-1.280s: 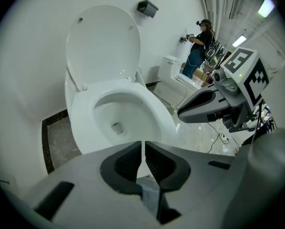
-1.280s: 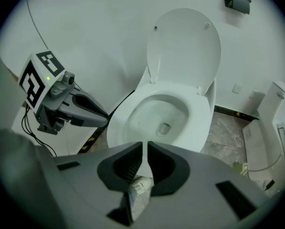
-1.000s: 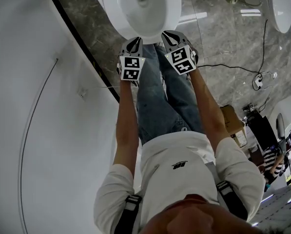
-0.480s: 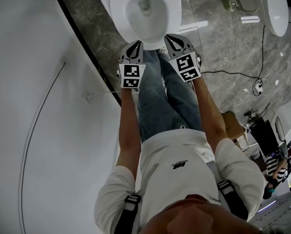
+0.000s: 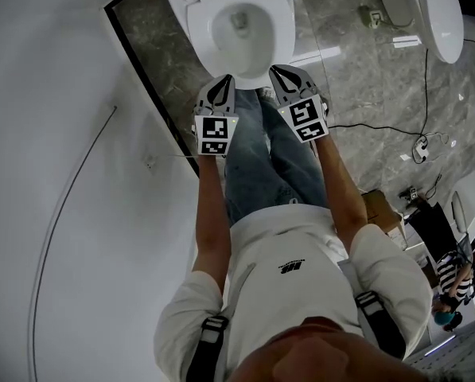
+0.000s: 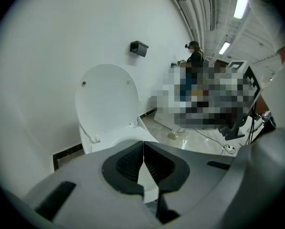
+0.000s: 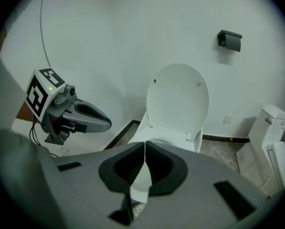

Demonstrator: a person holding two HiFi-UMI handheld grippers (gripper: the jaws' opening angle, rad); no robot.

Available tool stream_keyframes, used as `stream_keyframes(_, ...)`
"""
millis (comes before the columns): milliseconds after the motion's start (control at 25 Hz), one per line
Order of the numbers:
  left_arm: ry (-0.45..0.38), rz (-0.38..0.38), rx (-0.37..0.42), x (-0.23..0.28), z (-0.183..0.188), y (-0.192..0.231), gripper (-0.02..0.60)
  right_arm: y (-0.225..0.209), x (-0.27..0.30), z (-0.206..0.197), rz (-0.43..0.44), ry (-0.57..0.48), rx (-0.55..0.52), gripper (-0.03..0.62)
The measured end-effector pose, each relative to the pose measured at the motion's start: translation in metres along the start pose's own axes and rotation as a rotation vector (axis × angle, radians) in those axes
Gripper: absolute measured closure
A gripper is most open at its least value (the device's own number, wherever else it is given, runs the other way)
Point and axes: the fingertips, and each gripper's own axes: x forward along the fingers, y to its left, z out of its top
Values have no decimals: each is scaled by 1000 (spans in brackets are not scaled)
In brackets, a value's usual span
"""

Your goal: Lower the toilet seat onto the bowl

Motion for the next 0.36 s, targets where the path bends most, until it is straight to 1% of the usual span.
stream_keyframes(360, -45, -4, 18, -21, 36, -7, 554, 7, -23, 24, 1, -43, 2, 565)
